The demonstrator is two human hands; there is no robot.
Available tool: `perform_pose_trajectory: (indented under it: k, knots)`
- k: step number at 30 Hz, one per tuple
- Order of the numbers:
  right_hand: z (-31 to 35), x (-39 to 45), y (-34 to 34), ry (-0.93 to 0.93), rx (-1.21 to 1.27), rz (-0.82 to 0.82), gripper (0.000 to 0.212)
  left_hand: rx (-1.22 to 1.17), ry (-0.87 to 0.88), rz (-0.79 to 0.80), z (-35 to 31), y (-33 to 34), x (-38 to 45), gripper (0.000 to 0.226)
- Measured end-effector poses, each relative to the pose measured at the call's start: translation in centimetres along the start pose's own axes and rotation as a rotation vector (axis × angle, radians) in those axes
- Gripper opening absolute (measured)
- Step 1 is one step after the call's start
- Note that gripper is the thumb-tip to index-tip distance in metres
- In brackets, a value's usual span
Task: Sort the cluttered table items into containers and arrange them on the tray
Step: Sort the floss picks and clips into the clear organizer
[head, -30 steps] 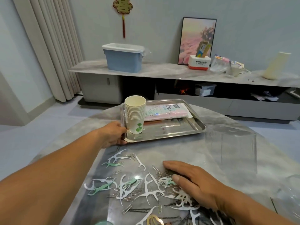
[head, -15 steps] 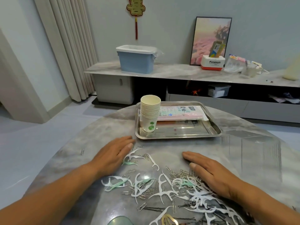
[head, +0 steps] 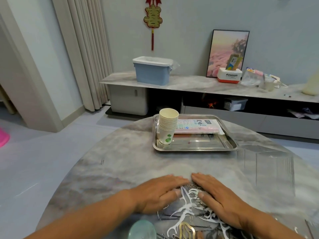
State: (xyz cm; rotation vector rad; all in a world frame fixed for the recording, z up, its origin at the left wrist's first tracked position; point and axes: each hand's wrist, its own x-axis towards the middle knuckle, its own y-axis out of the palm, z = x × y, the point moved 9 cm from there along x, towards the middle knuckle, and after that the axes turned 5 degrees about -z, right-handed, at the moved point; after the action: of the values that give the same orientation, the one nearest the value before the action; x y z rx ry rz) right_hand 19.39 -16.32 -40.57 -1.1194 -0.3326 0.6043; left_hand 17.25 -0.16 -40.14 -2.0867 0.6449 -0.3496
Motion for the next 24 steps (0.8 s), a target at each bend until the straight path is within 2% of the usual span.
perform_pose_trajectory:
  k: [1,3,6,7,8,10,12,13,15,21,24]
  knots:
    - [0.2,-0.2,0.2,-0.008,0.006,0.006,0.054,-0.053,-0.010,-0.039,-0.2,0.0,-0.3,0.049]
    - [0.5,-0.5,0.2,-0.015,0.014,0.006,0.053,-0.109,-0.100,-0.230,0.9,-1.7,-1.5,0.046]
    - [0.5,-0.4,0.0,-0.020,0.005,-0.010,0.055,0.066,-0.308,-0.679,5.0,-7.3,-4.9,0.053]
    - [0.5,-0.4,0.1,-0.016,0.005,-0.015,0.055,0.141,-0.426,-0.777,7.0,-8.8,-6.3,0.058]
    - [0.4,-0.4,0.2,-0.014,0.006,-0.019,0.054,0.199,-0.585,-0.827,9.2,-9.9,-7.8,0.063]
    - [0.2,-0.4,0.4,-0.012,0.010,-0.035,0.053,0.216,-0.917,-0.813,13.4,-10.4,-10.8,0.073]
    - [0.1,-0.3,0.6,-0.008,0.016,-0.043,0.052,0.153,-1.082,-0.749,15.9,-9.4,-12.6,0.081]
    - [0.1,-0.2,0.6,-0.008,0.020,-0.051,0.052,0.145,-1.092,-0.708,16.4,-8.8,-12.7,0.083]
    - [0.1,-0.1,0.5,-0.007,0.027,-0.072,0.052,0.176,-1.006,-0.625,16.0,-7.9,-11.2,0.083]
    - [0.1,0.4,0.7,-0.015,-0.002,-0.105,0.053,0.233,-0.432,-0.295,9.1,-3.4,-4.0,0.078]
    - [-0.1,0.3,0.7,-0.001,0.004,-0.101,0.056,0.233,-0.262,-0.199,5.5,-1.1,-2.5,0.075]
